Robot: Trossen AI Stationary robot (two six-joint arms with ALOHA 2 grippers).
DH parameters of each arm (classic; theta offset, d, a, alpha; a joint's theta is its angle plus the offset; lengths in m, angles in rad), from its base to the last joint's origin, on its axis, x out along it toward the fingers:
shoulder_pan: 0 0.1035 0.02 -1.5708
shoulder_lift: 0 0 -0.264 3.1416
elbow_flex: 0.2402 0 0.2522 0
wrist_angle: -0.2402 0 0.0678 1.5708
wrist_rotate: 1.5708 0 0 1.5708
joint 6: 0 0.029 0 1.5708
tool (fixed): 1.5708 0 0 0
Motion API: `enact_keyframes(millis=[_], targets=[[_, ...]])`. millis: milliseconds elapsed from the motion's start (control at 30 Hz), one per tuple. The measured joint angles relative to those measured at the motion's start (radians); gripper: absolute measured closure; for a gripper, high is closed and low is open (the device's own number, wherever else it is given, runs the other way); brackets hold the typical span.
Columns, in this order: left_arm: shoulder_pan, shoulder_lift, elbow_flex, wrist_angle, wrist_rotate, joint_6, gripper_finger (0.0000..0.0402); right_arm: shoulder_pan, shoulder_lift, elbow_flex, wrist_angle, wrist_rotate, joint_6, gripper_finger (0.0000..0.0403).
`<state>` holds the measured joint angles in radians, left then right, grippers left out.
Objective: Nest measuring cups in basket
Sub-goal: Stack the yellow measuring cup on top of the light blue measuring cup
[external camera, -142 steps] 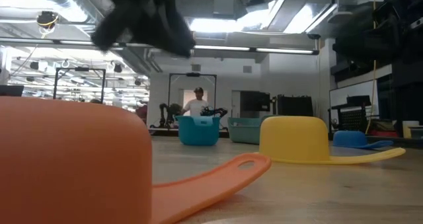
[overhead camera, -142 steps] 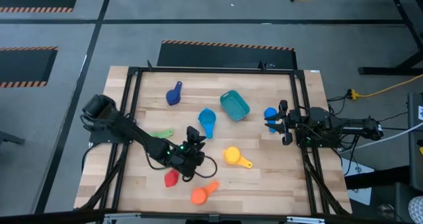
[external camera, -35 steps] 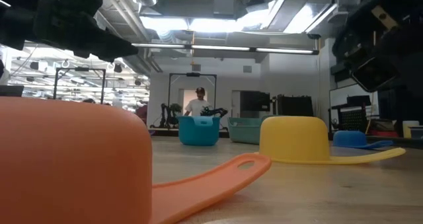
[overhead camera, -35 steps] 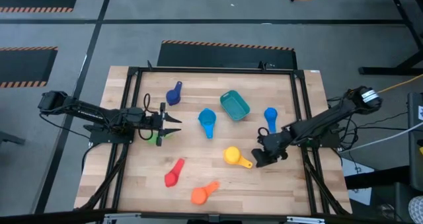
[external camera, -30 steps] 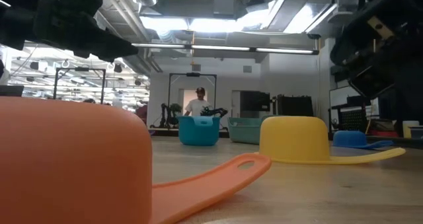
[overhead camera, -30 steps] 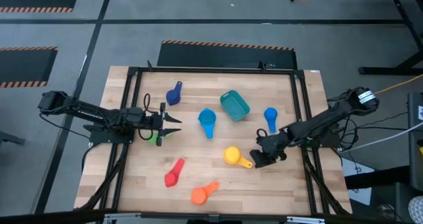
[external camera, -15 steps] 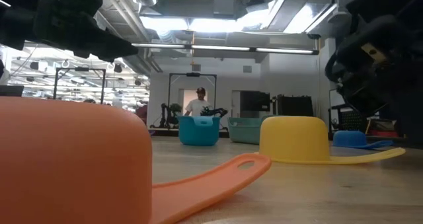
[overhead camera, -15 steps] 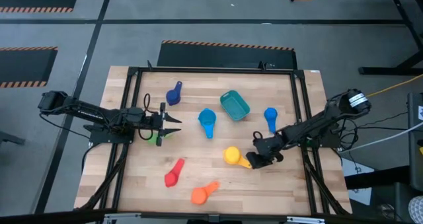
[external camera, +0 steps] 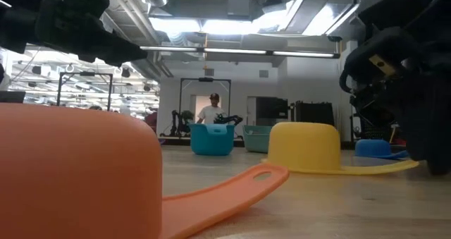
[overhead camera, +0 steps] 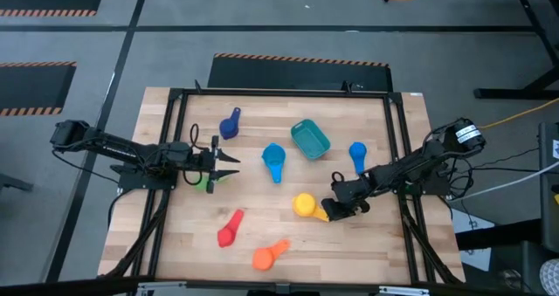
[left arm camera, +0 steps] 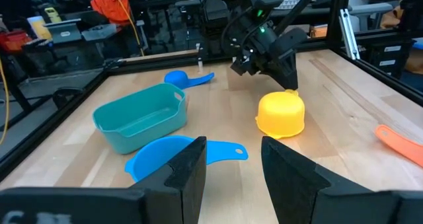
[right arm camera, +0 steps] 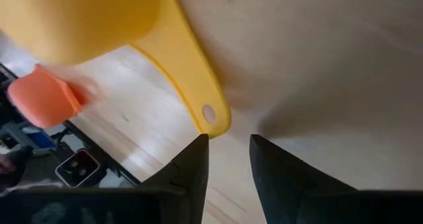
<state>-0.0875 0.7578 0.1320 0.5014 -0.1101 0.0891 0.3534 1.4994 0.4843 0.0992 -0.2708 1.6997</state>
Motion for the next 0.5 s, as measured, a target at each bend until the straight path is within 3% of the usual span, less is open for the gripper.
enact_keyframes(millis=[500], targets=[[0.000,0.000,0.000,0.000,0.000,0.000,0.0263,-0.001,0.000,0.000,0.054,0.028,-0.005,0.0288]])
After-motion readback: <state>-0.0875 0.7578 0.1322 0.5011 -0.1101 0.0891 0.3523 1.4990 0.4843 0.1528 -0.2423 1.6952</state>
